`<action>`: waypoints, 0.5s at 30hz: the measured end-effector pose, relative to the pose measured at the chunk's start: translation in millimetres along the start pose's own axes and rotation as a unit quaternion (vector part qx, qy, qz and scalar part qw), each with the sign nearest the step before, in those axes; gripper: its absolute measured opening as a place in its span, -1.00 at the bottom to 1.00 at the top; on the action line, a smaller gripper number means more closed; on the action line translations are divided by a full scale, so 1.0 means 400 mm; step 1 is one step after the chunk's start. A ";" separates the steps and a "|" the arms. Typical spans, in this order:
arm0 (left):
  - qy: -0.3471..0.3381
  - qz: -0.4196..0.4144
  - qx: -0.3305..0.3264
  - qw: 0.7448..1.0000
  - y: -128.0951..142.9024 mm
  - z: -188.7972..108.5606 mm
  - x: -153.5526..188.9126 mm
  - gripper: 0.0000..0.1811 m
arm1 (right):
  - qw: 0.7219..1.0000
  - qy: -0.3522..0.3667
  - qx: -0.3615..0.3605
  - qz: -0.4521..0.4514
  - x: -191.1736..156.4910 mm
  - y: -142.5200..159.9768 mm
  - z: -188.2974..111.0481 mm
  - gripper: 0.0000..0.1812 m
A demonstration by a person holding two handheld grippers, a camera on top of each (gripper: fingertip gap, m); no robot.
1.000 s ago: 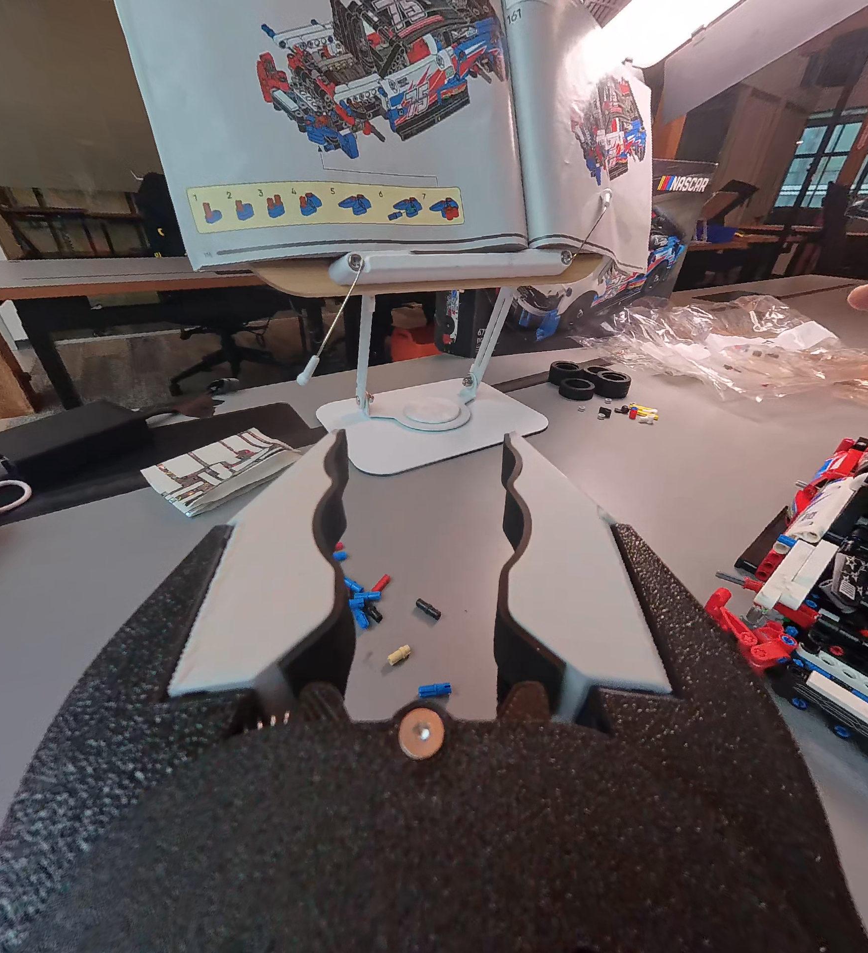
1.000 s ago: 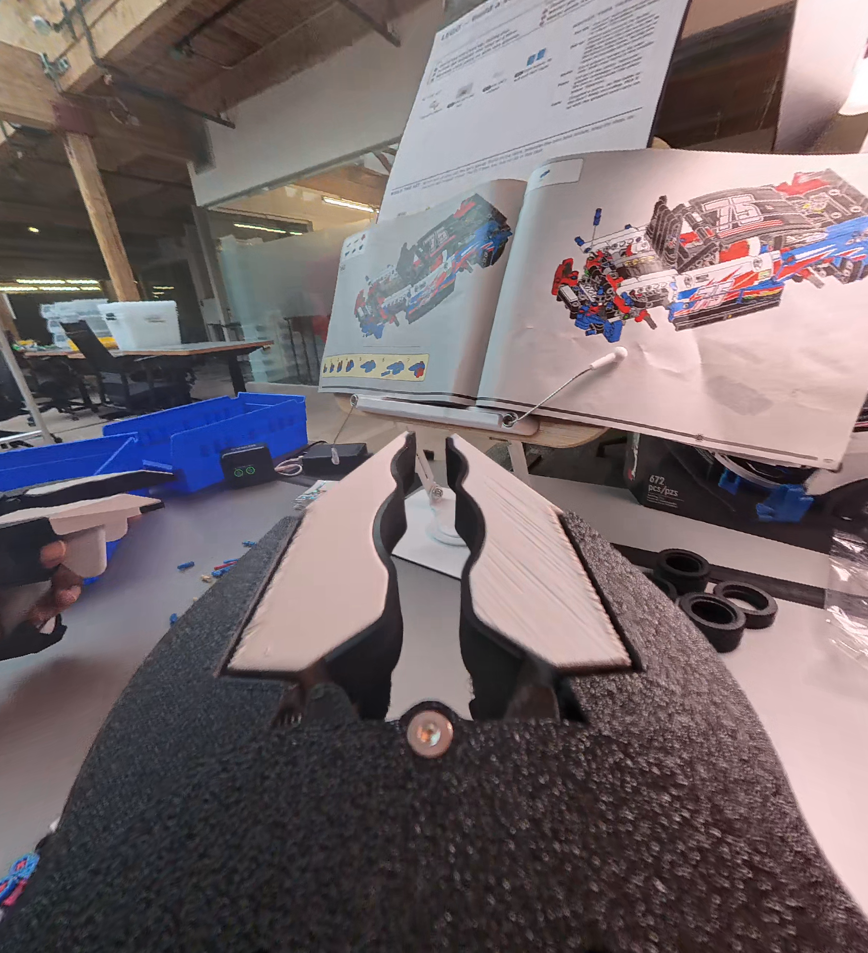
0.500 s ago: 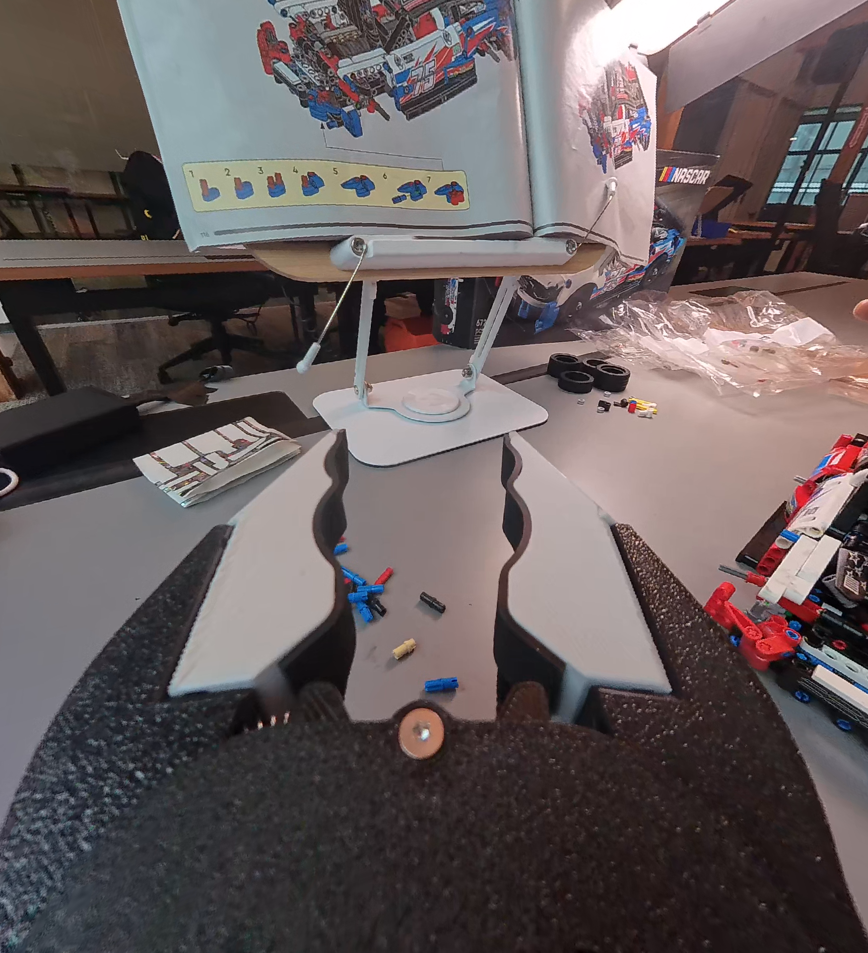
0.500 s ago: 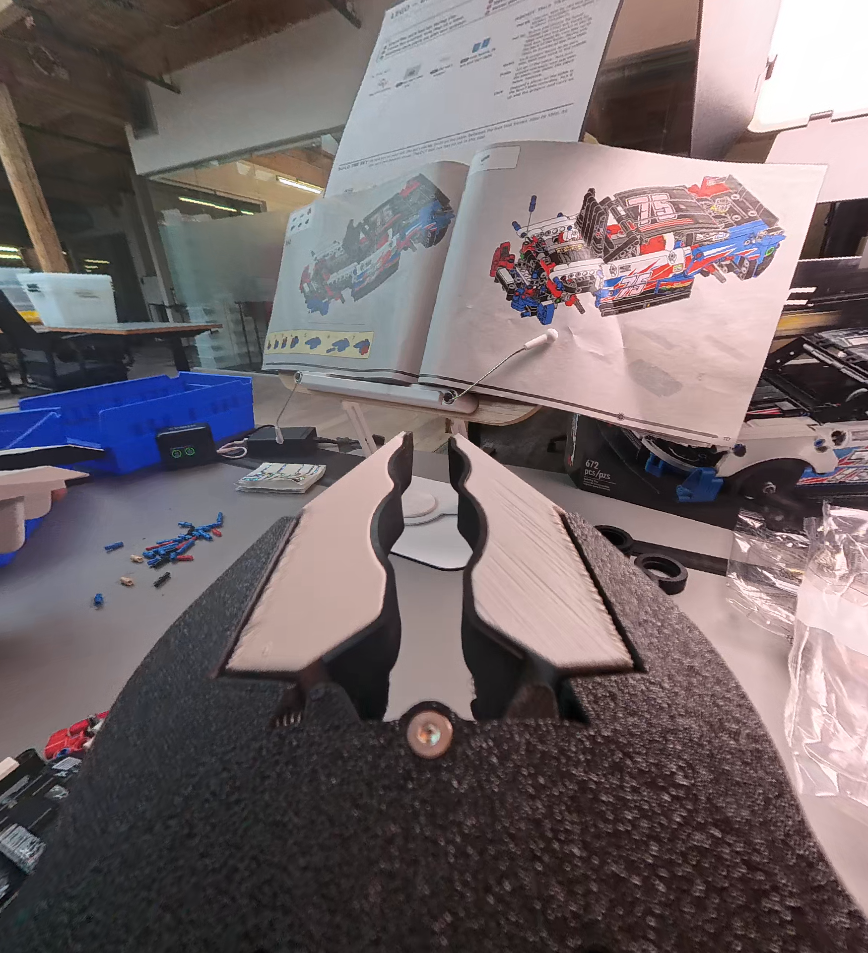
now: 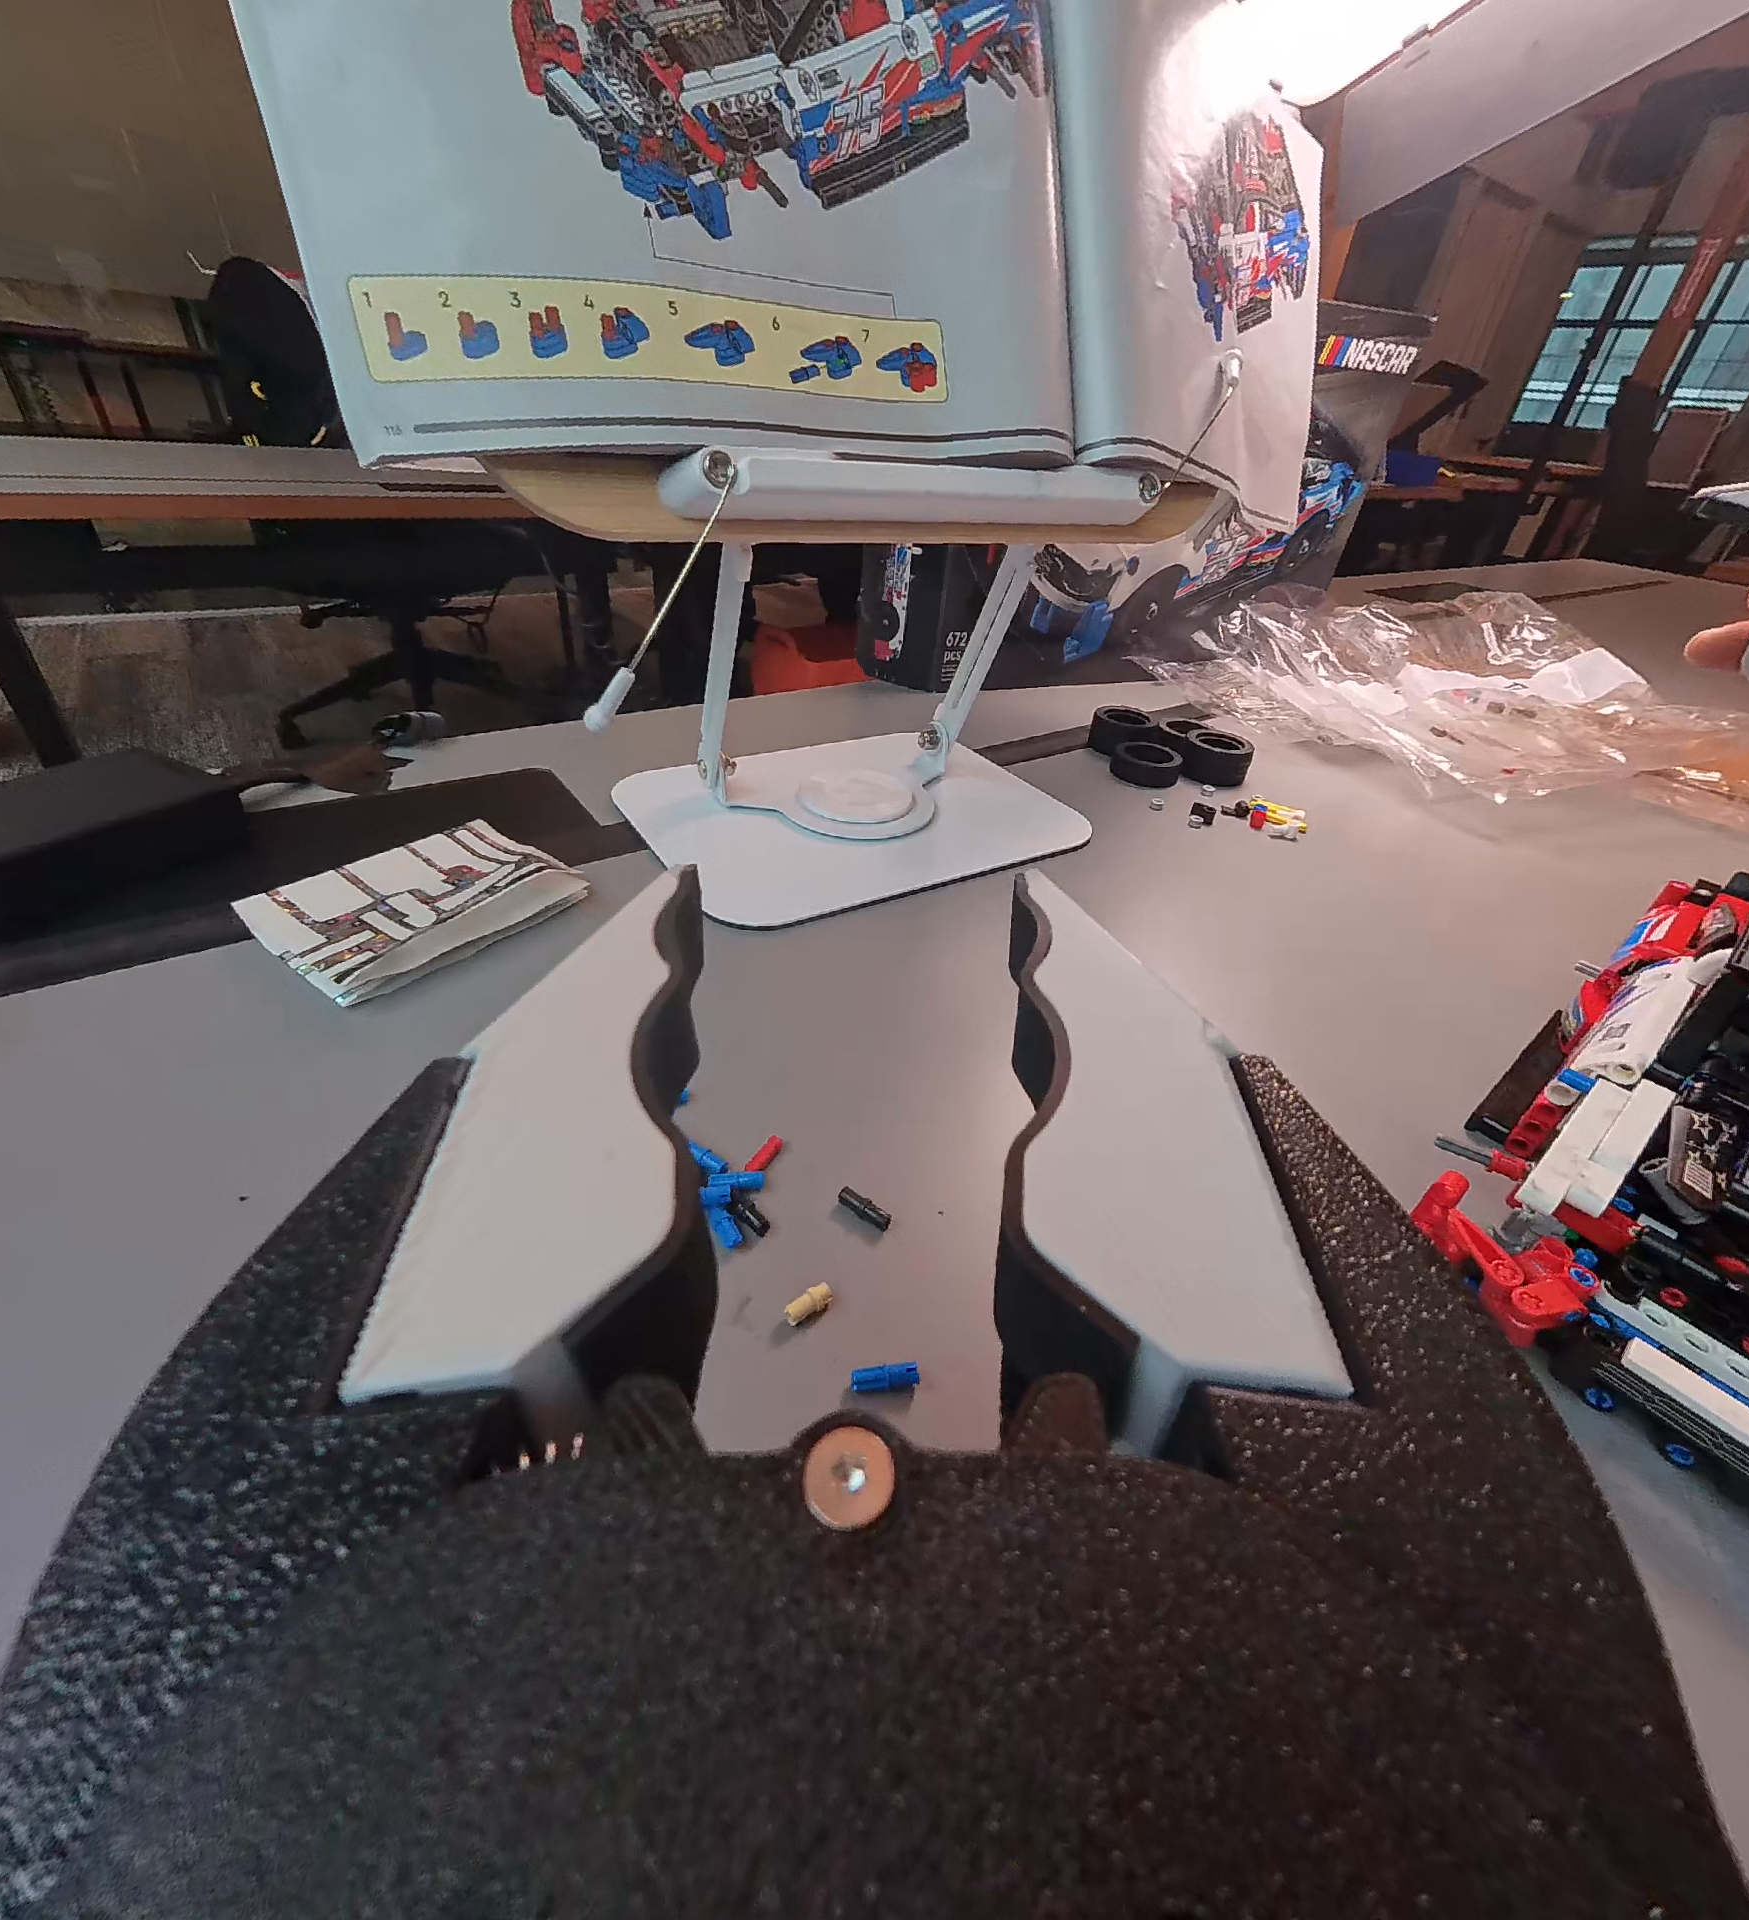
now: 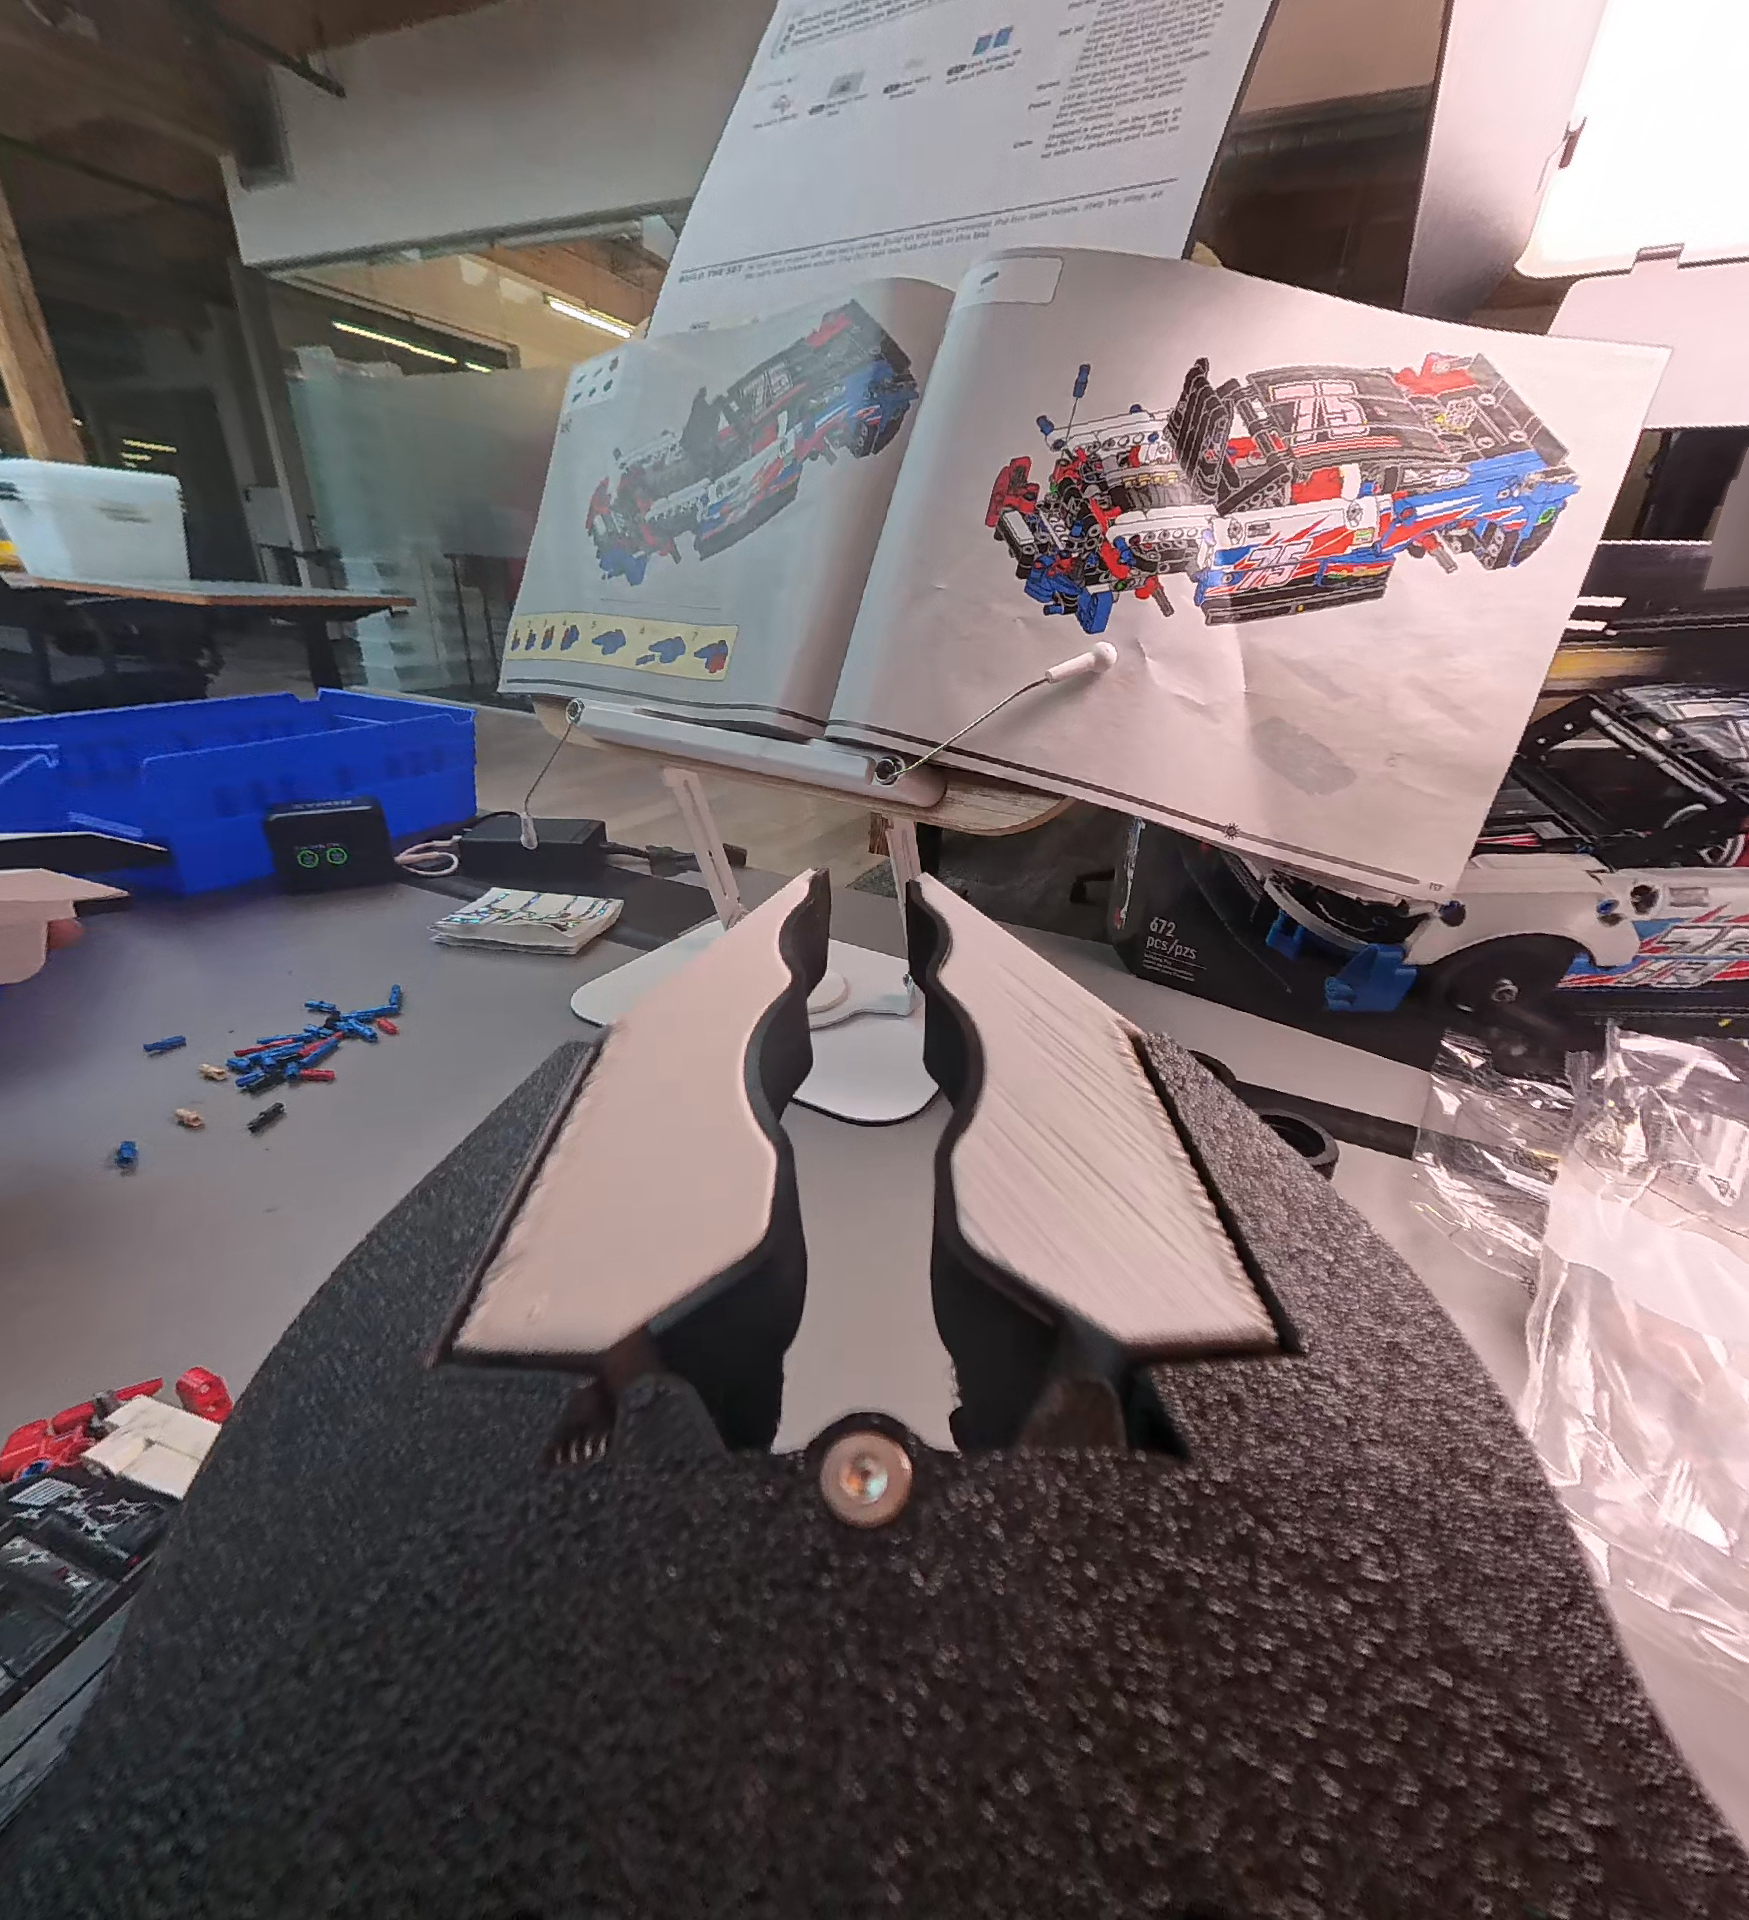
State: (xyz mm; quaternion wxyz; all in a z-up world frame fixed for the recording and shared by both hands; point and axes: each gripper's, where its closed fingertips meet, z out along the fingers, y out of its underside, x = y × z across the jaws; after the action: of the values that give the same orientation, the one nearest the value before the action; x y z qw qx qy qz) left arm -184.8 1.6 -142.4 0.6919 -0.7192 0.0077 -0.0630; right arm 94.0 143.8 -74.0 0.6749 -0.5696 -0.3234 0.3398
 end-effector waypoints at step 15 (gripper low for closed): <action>-0.002 0.002 0.007 1.000 -0.014 -0.009 0.005 -0.35 | 1.000 0.006 0.009 -0.016 -0.007 -0.013 -0.008 -0.85</action>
State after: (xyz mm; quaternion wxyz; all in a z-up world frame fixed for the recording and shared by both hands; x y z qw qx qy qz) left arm -183.5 -2.0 -136.4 0.6968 -0.7147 0.0070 -0.0600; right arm 95.5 139.3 -69.4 0.6871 -0.5605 -0.3253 0.3286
